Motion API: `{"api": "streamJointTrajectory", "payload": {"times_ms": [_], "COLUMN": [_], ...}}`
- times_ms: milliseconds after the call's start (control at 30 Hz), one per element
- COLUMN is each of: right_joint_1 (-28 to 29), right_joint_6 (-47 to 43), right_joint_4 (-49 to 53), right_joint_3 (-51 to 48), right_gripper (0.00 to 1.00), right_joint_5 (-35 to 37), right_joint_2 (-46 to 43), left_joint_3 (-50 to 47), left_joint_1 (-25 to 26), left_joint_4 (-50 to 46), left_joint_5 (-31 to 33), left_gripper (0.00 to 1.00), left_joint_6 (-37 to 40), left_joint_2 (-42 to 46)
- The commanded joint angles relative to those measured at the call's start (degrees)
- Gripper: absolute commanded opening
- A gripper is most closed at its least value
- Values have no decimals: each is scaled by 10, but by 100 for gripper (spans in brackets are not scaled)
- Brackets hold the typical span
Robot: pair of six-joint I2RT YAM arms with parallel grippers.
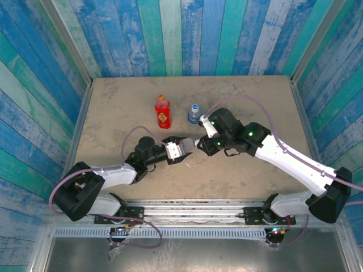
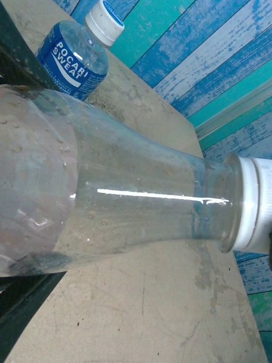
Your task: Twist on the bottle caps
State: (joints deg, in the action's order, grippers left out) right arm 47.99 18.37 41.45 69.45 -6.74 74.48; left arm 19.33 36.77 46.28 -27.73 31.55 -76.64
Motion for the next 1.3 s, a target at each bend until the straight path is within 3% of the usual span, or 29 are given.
{"api": "streamJointTrajectory", "payload": {"times_ms": [0,133,200,300,433,700,933,1133,1267], "right_joint_1": [-4,-4,-4,-5,-12,-41,-54,-58,-58], "right_joint_6": [1,-216,-274,-349,-325,-262,-243,-239,-282], "right_joint_4": [-79,-44,-44,-66,-162,-182,-211,-208,-165], "right_joint_3": [-13,-15,-20,-41,-95,-133,-158,-151,-128], "right_gripper": [41,61,63,65,59,66,52,28,20], "right_joint_5": [-65,-34,-8,-26,-20,-62,-127,-157,-157], "right_joint_2": [-18,-52,-69,-97,-128,-111,-86,-85,-92], "left_joint_3": [6,-2,-3,-4,-4,-3,-4,-4,-3], "left_joint_1": [12,12,11,7,1,-1,-1,0,-1], "left_joint_4": [-32,-19,-14,-1,8,6,2,-1,15], "left_joint_5": [-22,-21,-24,-37,-49,-53,-51,-50,-62], "left_gripper": [65,65,65,65,65,65,65,65,74], "left_joint_6": [-7,-14,-21,-32,-45,-46,-44,-45,-60], "left_joint_2": [6,12,11,8,9,10,13,16,12]}}
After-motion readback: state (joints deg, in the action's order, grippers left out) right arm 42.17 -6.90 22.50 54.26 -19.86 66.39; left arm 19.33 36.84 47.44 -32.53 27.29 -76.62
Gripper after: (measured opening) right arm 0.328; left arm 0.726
